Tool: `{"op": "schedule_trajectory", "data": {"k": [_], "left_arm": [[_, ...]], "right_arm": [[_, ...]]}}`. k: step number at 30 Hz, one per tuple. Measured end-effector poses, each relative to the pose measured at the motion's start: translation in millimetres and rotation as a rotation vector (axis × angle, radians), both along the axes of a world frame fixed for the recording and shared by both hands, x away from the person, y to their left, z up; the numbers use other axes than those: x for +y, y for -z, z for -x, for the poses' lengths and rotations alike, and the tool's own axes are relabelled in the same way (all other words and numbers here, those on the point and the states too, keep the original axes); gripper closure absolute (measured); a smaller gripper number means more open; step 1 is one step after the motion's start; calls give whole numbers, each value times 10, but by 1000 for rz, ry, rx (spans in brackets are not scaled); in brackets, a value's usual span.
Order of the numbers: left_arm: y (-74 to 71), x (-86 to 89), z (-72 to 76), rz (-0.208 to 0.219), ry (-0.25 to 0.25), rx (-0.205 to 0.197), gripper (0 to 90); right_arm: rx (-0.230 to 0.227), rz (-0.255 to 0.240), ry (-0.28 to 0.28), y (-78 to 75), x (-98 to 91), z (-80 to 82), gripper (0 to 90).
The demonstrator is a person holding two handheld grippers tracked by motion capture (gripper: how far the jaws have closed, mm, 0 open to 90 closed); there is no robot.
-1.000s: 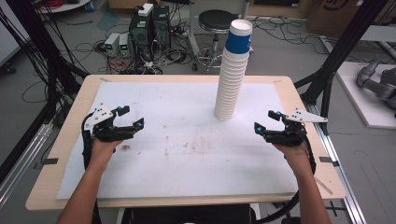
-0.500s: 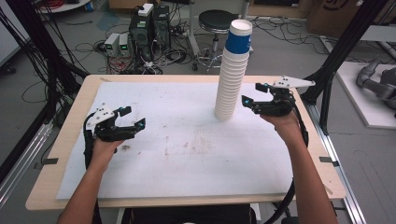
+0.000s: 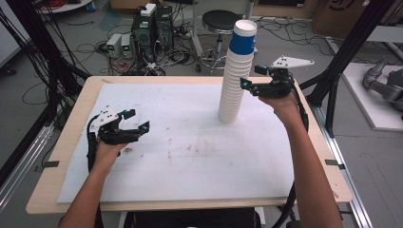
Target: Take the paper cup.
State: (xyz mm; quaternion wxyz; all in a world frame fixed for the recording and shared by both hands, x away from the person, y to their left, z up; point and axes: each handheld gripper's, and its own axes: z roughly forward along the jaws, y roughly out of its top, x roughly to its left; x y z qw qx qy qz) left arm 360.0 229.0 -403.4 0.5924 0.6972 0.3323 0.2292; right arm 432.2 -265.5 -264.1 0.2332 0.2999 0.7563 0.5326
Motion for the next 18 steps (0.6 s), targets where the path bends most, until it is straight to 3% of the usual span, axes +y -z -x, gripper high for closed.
{"op": "schedule_trajectory", "data": {"k": [9,14,18], "left_arm": [[6,-13,-22,-3,-5,3,178],[-33,-32,-61,9,3,1,178],[-151,-45,-138,10,12,-11,178]], "right_arm": [[5,-19,42,-26,18,-280,190],[8,-76,3,-19,67,-432,153],[-10,-81,-11,-13,93,-450,163]]}}
